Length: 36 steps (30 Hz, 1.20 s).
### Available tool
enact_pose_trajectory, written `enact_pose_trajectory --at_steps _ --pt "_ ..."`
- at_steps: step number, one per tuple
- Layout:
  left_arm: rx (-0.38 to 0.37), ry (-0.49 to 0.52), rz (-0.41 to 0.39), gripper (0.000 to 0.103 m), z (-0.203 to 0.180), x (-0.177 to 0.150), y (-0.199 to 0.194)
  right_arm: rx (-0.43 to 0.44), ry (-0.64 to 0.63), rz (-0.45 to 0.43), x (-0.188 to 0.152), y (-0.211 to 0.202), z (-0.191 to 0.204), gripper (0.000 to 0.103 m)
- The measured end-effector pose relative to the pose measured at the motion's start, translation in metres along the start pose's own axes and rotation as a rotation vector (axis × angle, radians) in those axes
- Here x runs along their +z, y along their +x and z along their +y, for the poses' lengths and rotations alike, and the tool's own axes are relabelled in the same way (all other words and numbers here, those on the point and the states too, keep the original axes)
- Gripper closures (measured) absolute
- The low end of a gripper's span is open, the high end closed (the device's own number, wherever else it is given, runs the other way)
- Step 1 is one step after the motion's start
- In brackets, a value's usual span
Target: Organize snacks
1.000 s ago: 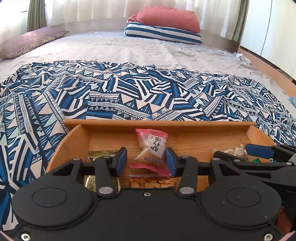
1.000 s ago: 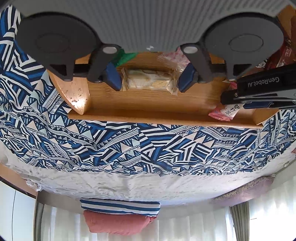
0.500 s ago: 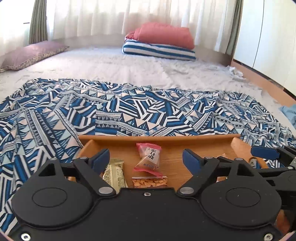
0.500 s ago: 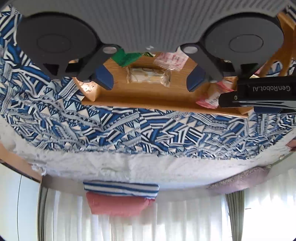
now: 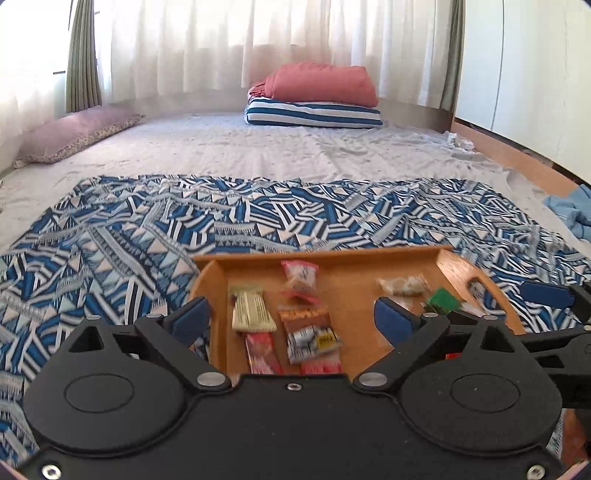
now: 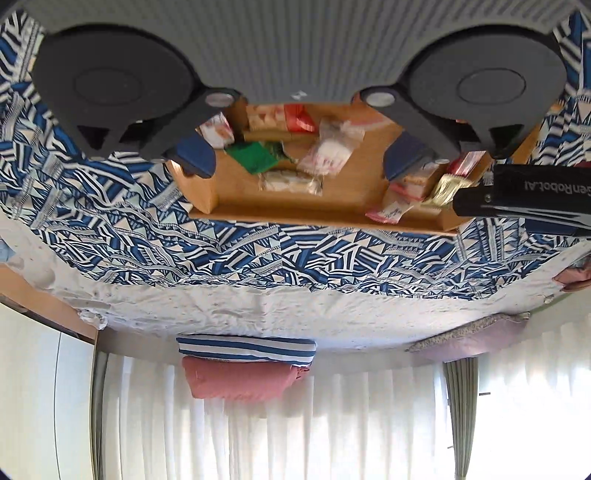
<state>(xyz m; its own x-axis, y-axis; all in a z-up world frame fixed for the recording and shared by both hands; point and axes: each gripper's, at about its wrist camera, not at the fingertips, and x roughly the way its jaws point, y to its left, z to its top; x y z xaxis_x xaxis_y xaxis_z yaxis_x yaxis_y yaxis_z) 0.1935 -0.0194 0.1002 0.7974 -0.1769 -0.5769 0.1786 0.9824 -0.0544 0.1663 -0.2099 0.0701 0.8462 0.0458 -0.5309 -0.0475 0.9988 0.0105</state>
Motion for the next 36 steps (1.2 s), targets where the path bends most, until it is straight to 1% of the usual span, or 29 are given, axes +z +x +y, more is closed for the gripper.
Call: enact_pose_trajectory --at_steps 3,9,13,18,22,26,29,31,36 --pt "-0.011 -0.029 0.008 0.007 0.001 -0.017 -0.014 -0.001 -0.004 -0.009 -0.012 -0.016 0.001 0.000" --pt "0.012 -0.034 0.028 0.007 0.001 -0.058 -0.030 -0.003 -0.005 -0.022 -0.044 -0.042 0.006 0.000" --pt "0.023 -0.021 0.047 0.007 -0.002 -0.088 -0.035 -0.009 0.001 -0.024 -0.068 -0.050 0.008 0.000" --pt "0.036 -0.005 0.061 0.007 -0.007 -0.112 -0.034 -0.026 0.018 -0.002 -0.095 -0.052 0.007 0.000" --pt "0.042 0.005 0.069 0.007 -0.009 -0.127 -0.030 -0.043 0.029 0.033 -0.111 -0.045 0.002 0.000" --pt "0.055 0.009 0.093 0.007 -0.009 -0.138 -0.023 -0.057 0.037 0.071 -0.122 -0.037 -0.002 0.000" --pt "0.060 0.014 0.077 0.003 -0.009 -0.142 -0.022 -0.058 0.038 0.076 -0.123 -0.035 -0.002 0.000" --pt "0.062 0.015 0.080 0.000 -0.010 -0.141 -0.021 -0.060 0.027 0.080 -0.124 -0.034 0.000 0.000" --pt "0.060 0.007 0.082 0.000 -0.009 -0.142 -0.018 -0.061 0.020 0.071 -0.128 -0.033 0.001 0.000"
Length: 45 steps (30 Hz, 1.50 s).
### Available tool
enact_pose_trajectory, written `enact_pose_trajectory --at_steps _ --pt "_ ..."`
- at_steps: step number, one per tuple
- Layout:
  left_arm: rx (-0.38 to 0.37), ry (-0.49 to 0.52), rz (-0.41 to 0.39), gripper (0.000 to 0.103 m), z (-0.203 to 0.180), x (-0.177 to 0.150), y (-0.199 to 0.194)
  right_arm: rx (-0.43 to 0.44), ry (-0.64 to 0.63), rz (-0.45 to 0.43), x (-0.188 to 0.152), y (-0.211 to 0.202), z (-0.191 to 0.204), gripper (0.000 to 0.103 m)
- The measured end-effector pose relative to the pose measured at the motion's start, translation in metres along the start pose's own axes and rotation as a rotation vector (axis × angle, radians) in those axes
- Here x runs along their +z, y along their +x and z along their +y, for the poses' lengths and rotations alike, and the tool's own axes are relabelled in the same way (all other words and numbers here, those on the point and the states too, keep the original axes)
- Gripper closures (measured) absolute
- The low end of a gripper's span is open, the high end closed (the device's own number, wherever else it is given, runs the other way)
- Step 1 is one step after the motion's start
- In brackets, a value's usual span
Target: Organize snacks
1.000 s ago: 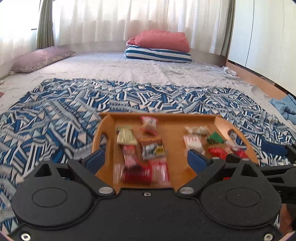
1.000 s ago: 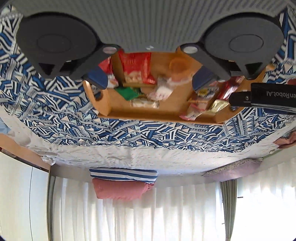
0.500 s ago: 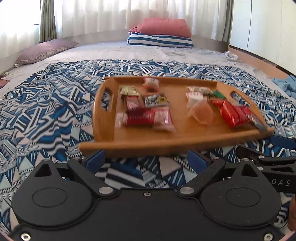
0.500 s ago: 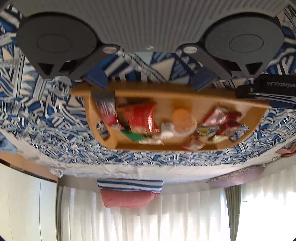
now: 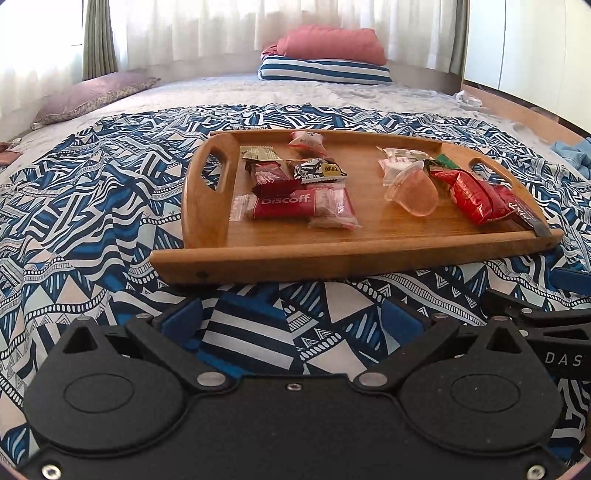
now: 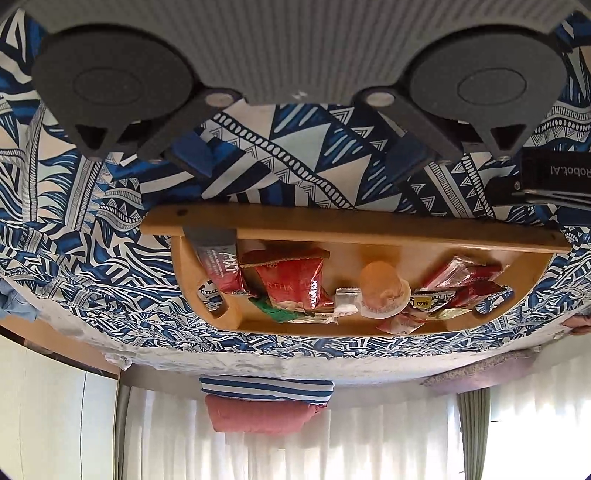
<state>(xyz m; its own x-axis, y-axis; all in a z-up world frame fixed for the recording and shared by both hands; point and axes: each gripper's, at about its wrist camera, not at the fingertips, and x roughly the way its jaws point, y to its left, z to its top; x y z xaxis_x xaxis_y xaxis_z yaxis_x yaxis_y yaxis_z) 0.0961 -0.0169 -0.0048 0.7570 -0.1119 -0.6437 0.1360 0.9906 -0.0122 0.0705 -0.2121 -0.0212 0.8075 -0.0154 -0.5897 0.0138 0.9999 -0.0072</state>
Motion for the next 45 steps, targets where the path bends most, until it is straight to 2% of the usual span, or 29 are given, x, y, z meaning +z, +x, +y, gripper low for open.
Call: enact_pose_trajectory --at_steps 45 --pt "0.009 0.002 -0.006 0.000 -0.0008 -0.0020 0.0028 0.012 -0.027 0.002 -0.0015 0.0022 0.0016 0.000"
